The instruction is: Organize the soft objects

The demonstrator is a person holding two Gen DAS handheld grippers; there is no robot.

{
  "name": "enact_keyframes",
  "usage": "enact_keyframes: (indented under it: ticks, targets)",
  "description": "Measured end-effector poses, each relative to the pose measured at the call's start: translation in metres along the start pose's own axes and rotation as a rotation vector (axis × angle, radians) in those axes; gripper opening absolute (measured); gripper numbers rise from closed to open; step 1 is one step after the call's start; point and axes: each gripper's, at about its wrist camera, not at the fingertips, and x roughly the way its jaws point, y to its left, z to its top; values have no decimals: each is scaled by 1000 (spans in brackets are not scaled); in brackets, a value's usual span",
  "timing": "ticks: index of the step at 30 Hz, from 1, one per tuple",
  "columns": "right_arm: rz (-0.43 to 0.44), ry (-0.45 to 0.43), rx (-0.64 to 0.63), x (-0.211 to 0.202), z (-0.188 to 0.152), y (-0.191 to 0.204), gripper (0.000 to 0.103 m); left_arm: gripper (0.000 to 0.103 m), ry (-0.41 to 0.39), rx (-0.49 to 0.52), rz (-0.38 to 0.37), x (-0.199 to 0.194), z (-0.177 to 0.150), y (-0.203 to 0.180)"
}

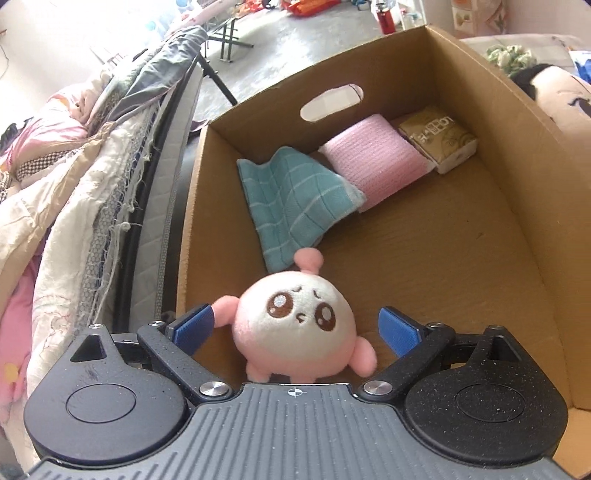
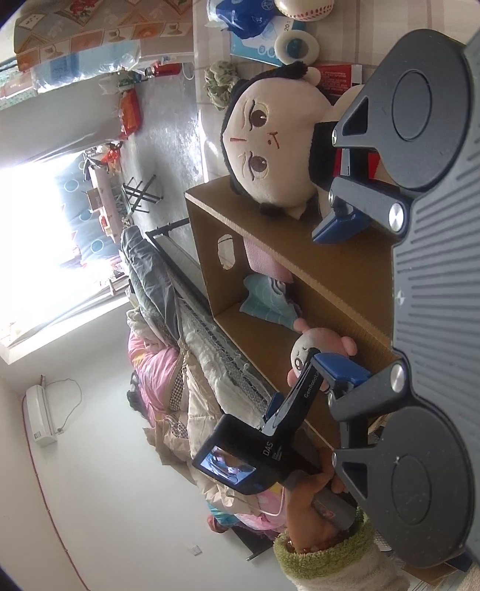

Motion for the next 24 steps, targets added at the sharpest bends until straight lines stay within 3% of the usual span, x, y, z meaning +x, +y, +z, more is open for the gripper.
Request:
enact_keyframes:
  ticks: [4,15,18,24]
  targets:
    - [-8,1,24,-3,-6,0,68,94,36,4,2,14,-2,-8]
    - [-79,-30,110,-29,-28,-9,65,94,-45,-132,-218,-19,-12,3]
    - [-82,-39,143,-35,-33,-12,65,94,-89,-166,-249,-35,-17,4]
    - [-117,-63,162,-54,-49,-13,72,99,-253,-229,-325,-85,-44,5]
